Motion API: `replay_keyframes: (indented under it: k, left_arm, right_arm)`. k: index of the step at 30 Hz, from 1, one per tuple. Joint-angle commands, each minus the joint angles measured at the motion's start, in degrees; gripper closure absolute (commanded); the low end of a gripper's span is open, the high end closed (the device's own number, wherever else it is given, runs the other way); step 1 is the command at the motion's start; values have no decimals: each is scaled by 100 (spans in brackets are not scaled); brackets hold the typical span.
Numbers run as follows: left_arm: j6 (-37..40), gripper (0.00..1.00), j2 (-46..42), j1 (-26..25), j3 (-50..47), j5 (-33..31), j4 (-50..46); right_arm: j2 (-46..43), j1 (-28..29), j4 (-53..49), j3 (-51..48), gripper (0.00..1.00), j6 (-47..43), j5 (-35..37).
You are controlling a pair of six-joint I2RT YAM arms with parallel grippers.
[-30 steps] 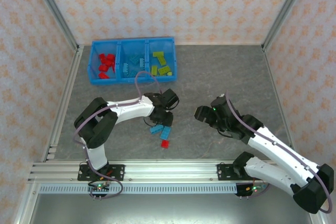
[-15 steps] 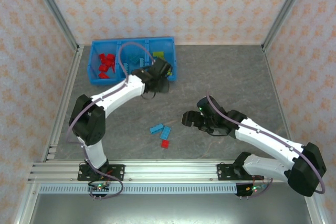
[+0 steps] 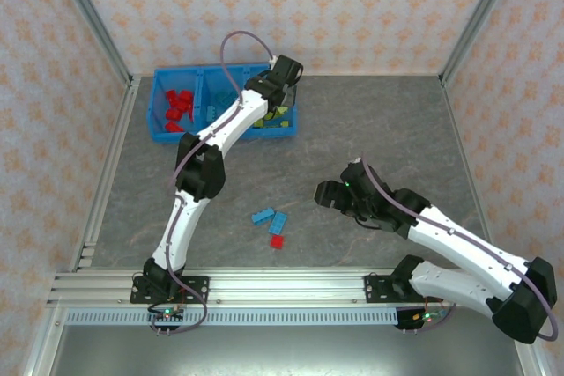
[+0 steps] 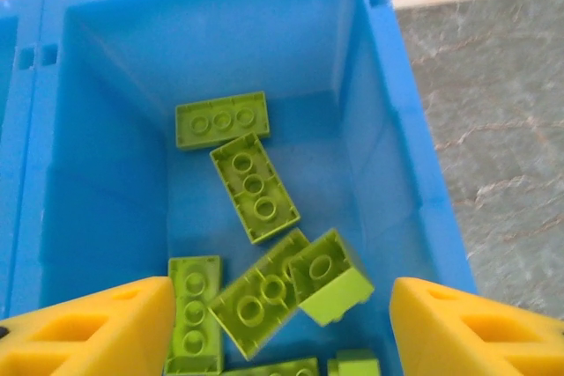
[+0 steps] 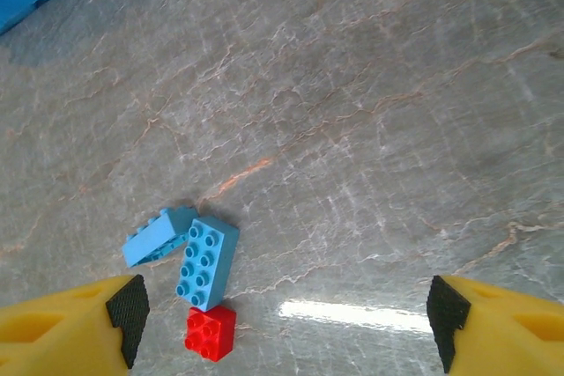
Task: Sort the legos into containers by color
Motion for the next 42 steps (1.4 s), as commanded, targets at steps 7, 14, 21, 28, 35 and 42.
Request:
replay_keyframes:
  k: [7, 14, 21, 28, 35, 42]
  left_arm:
    - [-67, 35, -2419, -15, -2152, 945, 405]
    - [936, 37, -4729, -313, -4876, 2354, 254]
    - [1692, 28, -5131, -1433, -6022, 2133, -1197]
    - [1290, 29, -4745, -1554, -6969, 2267, -843]
    - [1201, 33, -4150, -1554, -7101, 2409, -454]
    - [1095, 45, -3743, -1508, -7183, 2399, -152]
  right_arm:
    - [219, 44, 8, 153, 15, -24, 330]
    - [546, 44, 351, 149, 15, -66, 327]
    - [1012, 44, 446, 322, 14, -172, 325]
    - [1290, 44, 485, 386, 14, -159, 83]
    - [1169, 44, 348, 364, 14, -167, 206]
    - [1100, 44, 299, 308, 14, -103, 232]
